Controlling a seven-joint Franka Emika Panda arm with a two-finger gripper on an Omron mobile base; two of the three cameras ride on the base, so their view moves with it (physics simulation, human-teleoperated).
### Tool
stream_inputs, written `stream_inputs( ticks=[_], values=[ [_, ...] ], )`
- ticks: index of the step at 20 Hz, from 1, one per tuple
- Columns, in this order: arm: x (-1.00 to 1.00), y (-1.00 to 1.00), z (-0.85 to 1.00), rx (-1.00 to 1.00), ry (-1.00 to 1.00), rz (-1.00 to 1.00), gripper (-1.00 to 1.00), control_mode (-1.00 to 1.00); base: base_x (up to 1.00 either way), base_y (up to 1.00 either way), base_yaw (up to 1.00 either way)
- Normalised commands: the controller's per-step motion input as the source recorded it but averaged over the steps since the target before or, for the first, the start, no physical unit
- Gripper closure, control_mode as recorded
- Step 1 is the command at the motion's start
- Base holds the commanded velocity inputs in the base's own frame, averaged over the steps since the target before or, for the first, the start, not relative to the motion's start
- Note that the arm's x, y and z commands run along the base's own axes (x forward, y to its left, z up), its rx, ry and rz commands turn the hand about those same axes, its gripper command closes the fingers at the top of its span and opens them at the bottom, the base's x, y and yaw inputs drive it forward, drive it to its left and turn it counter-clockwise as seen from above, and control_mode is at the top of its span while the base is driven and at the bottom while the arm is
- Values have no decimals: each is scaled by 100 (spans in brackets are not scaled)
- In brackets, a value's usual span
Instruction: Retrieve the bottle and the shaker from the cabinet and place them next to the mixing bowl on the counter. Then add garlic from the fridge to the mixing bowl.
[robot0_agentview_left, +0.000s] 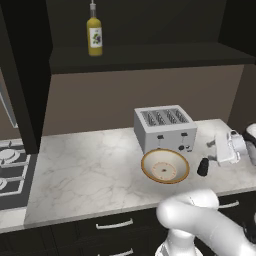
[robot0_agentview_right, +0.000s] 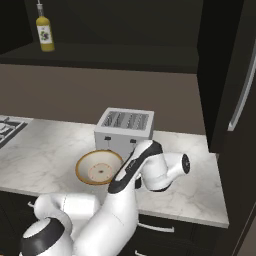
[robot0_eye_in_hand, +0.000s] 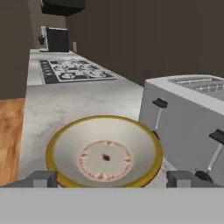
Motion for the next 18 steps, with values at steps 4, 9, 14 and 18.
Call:
stream_inputs(
  ticks=[4, 9, 14, 18],
  values=[
    [-8, 100, 71, -14, -12, -17, -100, -100, 0, 0, 0],
    [0, 100, 59, -12, -7, -17, -100, -100, 0, 0, 0],
    [1, 100, 50, -10, -2, -18, -100, -100, 0, 0, 0],
    [21, 98, 58, -8, 0, -17, -100, -100, 0, 0, 0]
  ],
)
